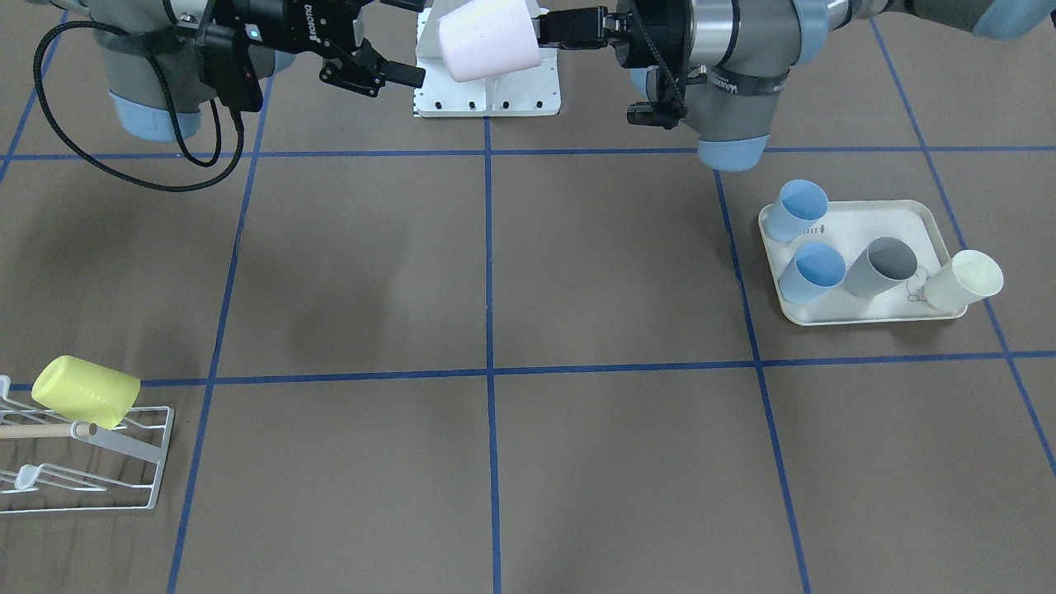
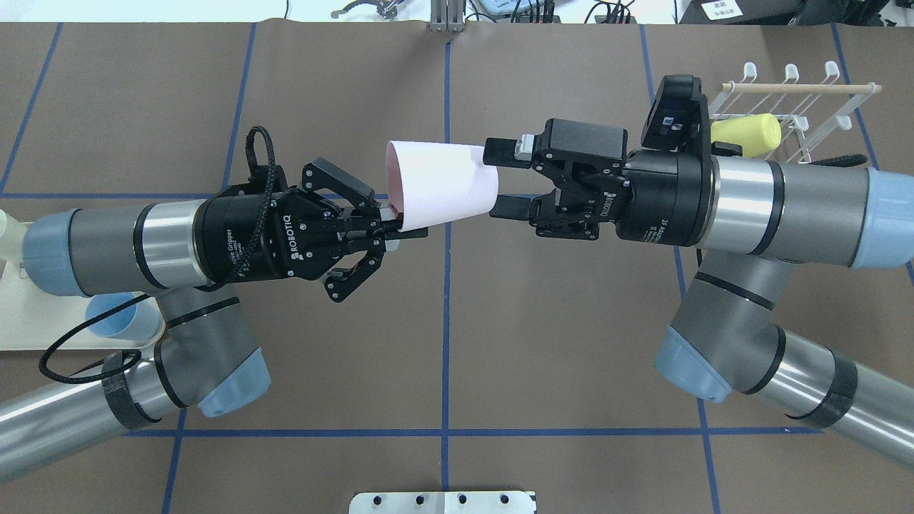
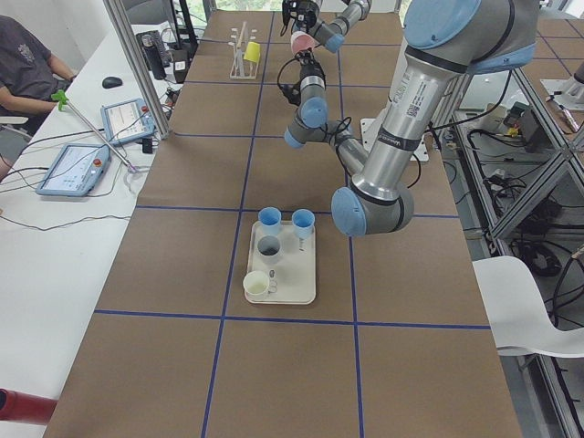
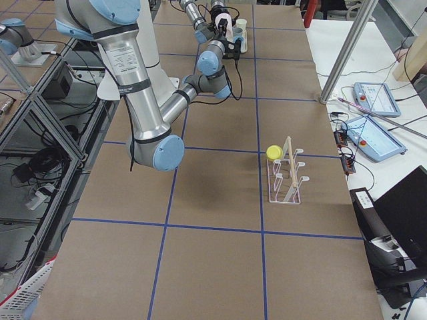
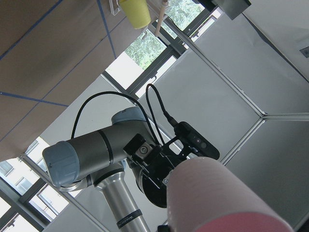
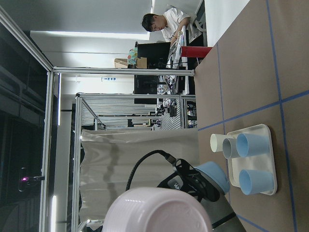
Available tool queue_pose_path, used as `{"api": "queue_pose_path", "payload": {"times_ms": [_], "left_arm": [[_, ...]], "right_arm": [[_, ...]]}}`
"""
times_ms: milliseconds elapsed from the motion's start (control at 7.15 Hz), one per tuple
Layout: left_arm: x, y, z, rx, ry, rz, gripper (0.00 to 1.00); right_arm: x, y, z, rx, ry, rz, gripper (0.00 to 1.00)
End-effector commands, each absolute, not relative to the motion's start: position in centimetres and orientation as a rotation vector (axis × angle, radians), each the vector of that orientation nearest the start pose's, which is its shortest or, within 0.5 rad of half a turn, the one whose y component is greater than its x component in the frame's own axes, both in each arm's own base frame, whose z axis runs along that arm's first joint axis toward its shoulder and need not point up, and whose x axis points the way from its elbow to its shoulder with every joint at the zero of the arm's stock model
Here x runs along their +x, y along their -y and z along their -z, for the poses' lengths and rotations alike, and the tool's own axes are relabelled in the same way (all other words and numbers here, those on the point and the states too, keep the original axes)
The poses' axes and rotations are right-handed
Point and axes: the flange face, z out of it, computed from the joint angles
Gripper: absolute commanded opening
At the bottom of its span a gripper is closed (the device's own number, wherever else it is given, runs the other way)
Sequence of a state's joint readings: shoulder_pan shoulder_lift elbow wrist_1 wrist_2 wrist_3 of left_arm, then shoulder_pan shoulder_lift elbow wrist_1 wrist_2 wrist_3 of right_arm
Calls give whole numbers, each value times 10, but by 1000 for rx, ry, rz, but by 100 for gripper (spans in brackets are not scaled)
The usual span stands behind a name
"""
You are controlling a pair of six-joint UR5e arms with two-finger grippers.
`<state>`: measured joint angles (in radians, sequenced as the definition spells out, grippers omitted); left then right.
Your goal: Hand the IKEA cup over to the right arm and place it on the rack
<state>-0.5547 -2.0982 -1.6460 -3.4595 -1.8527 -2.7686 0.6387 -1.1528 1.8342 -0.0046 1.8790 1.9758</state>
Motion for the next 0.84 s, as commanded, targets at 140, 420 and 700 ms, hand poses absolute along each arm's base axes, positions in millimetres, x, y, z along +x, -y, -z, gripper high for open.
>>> {"api": "queue_pose_path", "payload": {"times_ms": [140, 420, 700], "left_arm": [[385, 357, -168, -943, -2322, 406, 0], [387, 358, -171, -943, -2338, 418, 0], [391, 354, -172, -960, -2349, 417, 0]], "right_arm": [[-335, 372, -163, 87, 2227, -225, 98], [-335, 372, -160, 87, 2232, -221, 96], [-334, 371, -160, 89, 2238, -217, 96]]}}
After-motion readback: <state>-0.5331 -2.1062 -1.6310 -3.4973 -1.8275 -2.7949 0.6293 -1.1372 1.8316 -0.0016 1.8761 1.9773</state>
